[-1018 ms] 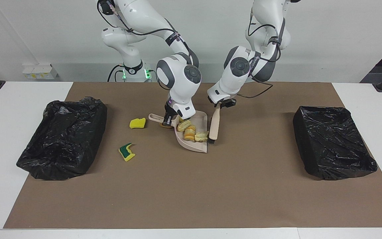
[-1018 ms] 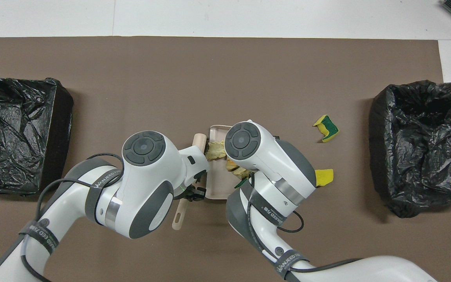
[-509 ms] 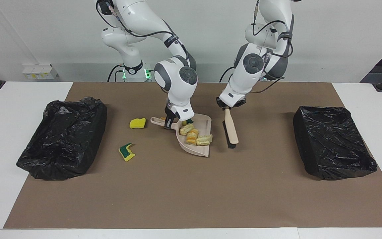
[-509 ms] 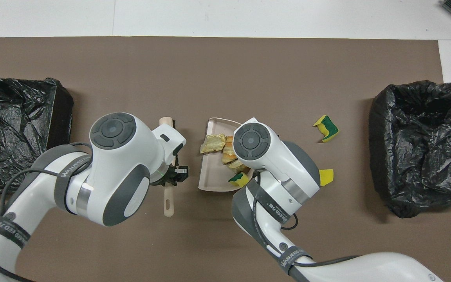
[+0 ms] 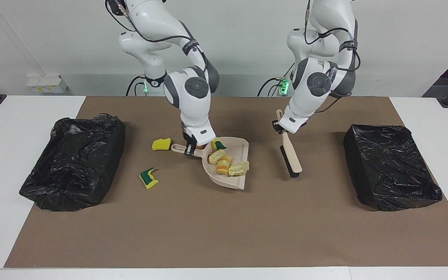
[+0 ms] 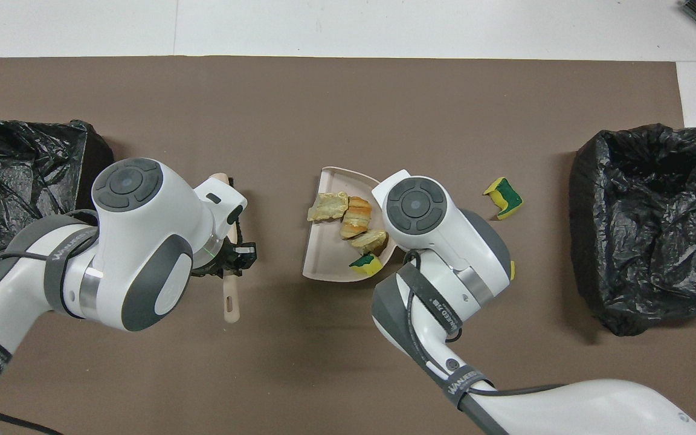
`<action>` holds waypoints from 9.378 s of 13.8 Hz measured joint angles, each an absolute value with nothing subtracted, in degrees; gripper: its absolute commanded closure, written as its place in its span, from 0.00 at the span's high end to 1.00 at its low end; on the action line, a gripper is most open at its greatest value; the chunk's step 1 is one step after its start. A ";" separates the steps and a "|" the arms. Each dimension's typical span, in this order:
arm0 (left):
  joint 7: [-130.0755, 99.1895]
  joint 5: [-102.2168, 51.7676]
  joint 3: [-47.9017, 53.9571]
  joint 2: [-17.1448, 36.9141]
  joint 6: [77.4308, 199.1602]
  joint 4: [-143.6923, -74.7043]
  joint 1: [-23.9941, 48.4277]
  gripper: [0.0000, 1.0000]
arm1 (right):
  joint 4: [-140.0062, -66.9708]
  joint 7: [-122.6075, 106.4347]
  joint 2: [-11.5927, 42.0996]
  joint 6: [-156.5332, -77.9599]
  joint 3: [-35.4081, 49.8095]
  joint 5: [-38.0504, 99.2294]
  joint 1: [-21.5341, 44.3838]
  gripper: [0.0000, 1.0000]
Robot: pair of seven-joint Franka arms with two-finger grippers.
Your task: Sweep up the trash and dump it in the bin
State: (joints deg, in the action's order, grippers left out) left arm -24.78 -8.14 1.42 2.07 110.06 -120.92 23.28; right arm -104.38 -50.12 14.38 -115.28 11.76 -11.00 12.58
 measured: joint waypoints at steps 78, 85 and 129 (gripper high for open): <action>5.57 -1.50 0.41 -3.85 81.42 -83.15 3.09 1.00 | -111.33 -1.53 4.17 -107.35 12.23 -6.35 5.21 0.00; 5.57 -1.50 0.41 -3.87 81.29 -83.15 3.03 1.00 | -94.90 30.56 18.36 -107.35 12.20 2.87 14.70 0.00; -20.52 3.03 3.90 20.95 117.70 -87.18 29.52 1.00 | -130.72 49.27 2.50 -121.09 12.22 15.76 42.33 0.63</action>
